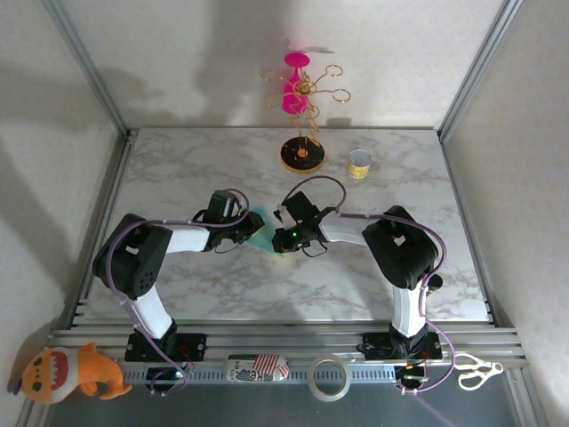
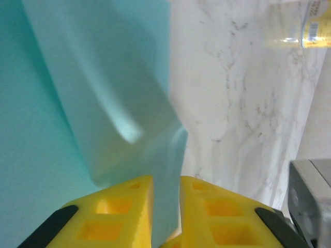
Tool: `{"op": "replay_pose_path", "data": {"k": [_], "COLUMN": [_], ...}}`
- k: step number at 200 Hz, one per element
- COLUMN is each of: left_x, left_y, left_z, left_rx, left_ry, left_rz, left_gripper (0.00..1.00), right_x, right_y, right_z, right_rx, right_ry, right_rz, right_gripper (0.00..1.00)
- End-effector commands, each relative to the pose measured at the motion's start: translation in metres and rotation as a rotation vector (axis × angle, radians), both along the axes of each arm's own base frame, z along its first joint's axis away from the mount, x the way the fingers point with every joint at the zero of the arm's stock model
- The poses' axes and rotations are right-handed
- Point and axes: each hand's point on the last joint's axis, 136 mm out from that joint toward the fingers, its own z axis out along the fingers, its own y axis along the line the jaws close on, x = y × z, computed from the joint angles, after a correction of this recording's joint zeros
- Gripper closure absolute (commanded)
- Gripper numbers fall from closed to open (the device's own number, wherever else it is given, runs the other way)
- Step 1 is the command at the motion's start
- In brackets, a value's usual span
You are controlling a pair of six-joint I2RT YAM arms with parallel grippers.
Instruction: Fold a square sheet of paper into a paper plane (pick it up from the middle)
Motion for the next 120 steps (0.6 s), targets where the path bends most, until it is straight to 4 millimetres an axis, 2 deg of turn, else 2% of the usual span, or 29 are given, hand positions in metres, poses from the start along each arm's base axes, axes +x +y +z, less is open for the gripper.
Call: {"op": "replay_pose_path", "data": {"k": [1, 39, 97, 120], "left_x": [-0.011, -0.024, -0.023, -0.018], "left_y": [-0.006, -0.023, -0.025, -0.017], "left_z": [0.011, -0.001, -0.026, -0.035], "left_rx": [0.052, 0.084, 0.131, 0.190], "left_ry": [-0.074, -0.078, -0.029, -0.007], "left_rz": [-0.094, -0.176, -0.207, -0.181], "left_gripper": [0.82, 0.86, 0.87, 0.87], "right_x": [-0.030, -0.032, -0.033, -0.036], "right_y": [-0.038, -0.037, -0.037, -0.044], "right_z": [-0.031, -0.031, -0.035, -0.041], "right_rx": [-0.173, -0.170, -0.171, -0.204], "right_ry": [0.085, 0.090, 0.104, 0.115], "right_rz": [0.024, 0.035, 0.032, 0.038], "right_gripper": [0.91, 0.92, 0.91, 0.91]}}
